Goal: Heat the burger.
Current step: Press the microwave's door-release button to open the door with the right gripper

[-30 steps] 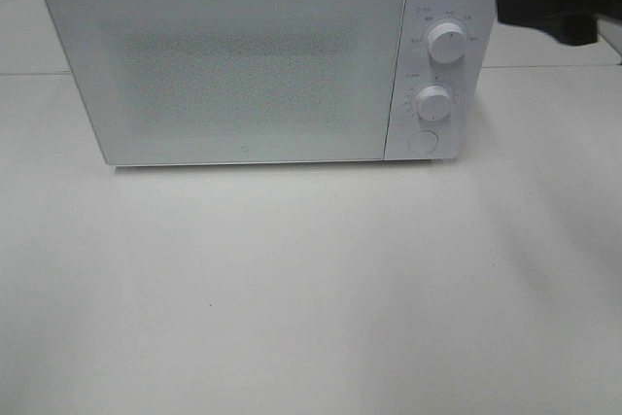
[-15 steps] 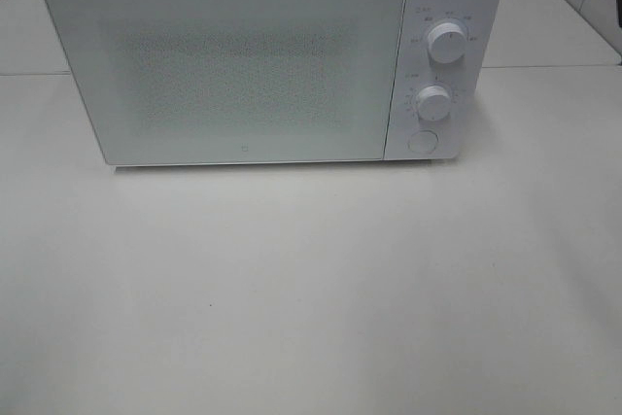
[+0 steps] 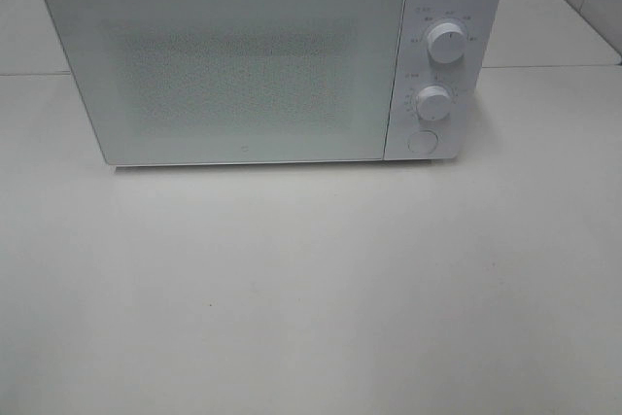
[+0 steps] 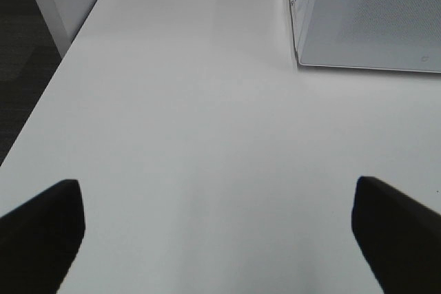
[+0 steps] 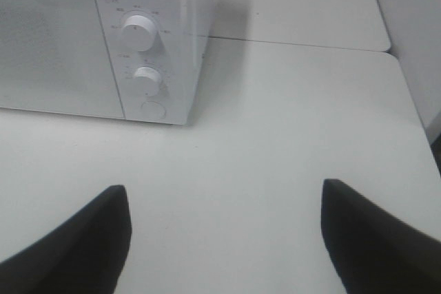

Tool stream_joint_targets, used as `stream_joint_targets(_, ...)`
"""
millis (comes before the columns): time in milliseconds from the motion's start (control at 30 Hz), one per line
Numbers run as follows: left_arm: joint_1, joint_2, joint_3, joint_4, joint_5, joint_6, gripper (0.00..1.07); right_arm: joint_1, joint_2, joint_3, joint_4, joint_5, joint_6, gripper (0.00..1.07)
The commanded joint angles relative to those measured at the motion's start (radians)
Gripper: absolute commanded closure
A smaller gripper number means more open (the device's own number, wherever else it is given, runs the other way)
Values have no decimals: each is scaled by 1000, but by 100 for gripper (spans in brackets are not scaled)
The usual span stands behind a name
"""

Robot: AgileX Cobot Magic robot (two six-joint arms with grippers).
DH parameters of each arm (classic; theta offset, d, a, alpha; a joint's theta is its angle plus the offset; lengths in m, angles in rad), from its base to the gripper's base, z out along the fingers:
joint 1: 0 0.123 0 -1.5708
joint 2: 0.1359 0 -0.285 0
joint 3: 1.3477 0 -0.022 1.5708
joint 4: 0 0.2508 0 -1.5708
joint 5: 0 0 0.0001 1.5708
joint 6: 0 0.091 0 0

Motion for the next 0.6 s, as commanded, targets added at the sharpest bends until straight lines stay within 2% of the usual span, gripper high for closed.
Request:
stream_joint_targets(33, 3, -12, 3, 0, -16, -4, 9, -85, -150, 62, 18, 19, -46, 31)
stream_joint_targets(200, 3, -12, 3, 0, -16, -4, 9, -144, -294, 107, 46, 92, -50, 31)
stream_joint_targets(433, 3, -12, 3, 0, -16, -4, 9, -207, -409, 139, 71, 113, -52, 31)
stream_joint_targets(600, 3, -12, 3, 0, -16, -4, 9, -257, -473, 161, 157, 126, -117, 31)
